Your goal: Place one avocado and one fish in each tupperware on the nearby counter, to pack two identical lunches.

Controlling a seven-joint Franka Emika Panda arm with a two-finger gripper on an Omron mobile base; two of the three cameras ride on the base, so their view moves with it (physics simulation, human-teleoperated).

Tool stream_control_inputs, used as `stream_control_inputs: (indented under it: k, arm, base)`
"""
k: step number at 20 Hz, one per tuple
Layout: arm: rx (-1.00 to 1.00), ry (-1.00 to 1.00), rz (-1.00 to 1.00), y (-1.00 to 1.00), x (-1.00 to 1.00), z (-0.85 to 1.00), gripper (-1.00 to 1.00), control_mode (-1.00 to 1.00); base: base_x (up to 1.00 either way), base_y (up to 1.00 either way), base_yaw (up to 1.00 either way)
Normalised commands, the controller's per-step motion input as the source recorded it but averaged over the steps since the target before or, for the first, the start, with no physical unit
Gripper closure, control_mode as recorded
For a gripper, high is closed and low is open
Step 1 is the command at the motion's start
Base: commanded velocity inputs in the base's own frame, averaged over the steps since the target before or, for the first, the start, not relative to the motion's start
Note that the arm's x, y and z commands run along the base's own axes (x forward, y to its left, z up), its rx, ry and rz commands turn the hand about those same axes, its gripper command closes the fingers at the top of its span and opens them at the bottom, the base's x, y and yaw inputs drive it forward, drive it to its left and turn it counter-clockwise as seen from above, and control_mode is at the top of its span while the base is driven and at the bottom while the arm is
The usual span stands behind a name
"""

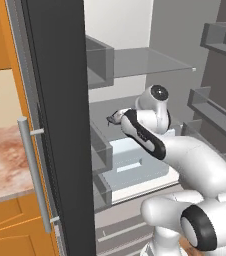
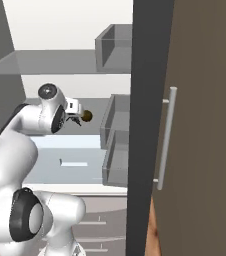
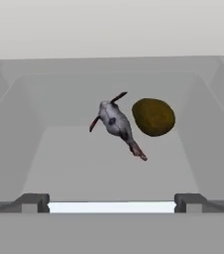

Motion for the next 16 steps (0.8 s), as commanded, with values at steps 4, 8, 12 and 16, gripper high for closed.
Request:
stream_control_inputs:
  k: [4,8,12,16]
  arm:
    - [0.00,0.00,0.00,0.17,0.76,-0.32,-1.00,-1.00]
    - [0.00,0.00,0.00,0.14,0.66,-0.21,-1.00,-1.00]
    - [0.00,0.01,0.00,0.04,0.56,-0.14,-1.00,-1.00]
    - [0.00,0.10,-0.02,0.04,0.22,-0.31,-1.00,-1.00]
  base:
    - [0.00,0.00,0.00]
    - [0.00,0.00,0.00]
    - [0.00,0.00,0.00]
    - [0.00,0.00,0.00]
